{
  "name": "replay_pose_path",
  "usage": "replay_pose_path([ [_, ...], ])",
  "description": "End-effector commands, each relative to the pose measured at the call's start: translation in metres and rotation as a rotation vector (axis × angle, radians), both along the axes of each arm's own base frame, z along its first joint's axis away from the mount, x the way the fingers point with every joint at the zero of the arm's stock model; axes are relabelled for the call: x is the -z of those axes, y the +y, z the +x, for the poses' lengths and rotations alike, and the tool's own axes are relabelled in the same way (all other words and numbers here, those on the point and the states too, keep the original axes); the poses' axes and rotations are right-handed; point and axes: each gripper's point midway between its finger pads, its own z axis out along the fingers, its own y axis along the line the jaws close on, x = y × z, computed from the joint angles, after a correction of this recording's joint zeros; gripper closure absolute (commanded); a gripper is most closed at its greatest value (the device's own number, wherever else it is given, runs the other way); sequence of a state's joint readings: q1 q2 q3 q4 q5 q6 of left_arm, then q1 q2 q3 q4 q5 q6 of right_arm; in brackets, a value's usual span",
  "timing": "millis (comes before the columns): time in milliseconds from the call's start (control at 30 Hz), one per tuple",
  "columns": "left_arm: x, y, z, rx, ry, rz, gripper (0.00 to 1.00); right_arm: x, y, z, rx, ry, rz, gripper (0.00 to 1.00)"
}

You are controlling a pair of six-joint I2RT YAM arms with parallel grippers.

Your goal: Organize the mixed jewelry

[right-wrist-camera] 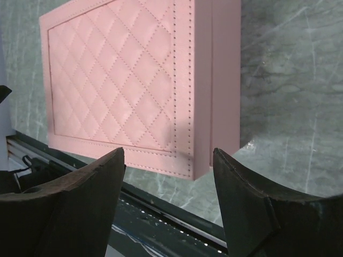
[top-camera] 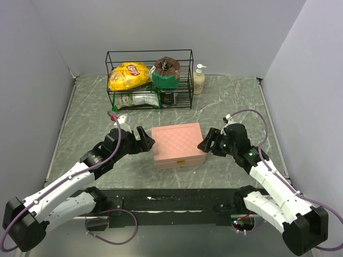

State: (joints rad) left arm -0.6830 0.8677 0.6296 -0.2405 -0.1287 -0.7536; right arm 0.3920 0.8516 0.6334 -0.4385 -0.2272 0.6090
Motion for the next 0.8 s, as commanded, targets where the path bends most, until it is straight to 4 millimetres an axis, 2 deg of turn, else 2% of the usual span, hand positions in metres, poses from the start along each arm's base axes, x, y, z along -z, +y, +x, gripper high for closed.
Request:
replay_pose_path([
  [0,-0.018,-0.020,-0.005,0.072,-0.038,-0.104,0.04,0.000,-0.009,0.000,0.023,-0.045,-0.027,0.26],
  [133,-0.003,-0.039,-0.016,0.117,0.000,-0.095,0.03,0.008,-0.009,0.002,0.016,-0.018,-0.052,0.26],
  [333,0.041,-0.058,-0.027,0.136,0.114,-0.069,0.03,0.028,-0.005,0.006,-0.004,0.049,-0.081,0.26],
  [400,0.058,-0.057,-0.031,0.119,0.155,-0.044,0.03,0.035,-0.007,0.005,0.000,0.072,-0.097,0.26],
  [567,0.086,-0.050,-0.041,0.084,0.223,-0.014,0.02,0.051,-0.012,-0.001,0.017,0.112,-0.125,0.26],
  [667,0.094,-0.046,-0.044,0.070,0.242,-0.001,0.01,0.056,-0.013,-0.004,0.018,0.123,-0.129,0.26],
  [767,0.089,-0.043,-0.042,0.065,0.219,0.004,0.01,0.055,-0.014,-0.004,0.025,0.118,-0.137,0.26],
])
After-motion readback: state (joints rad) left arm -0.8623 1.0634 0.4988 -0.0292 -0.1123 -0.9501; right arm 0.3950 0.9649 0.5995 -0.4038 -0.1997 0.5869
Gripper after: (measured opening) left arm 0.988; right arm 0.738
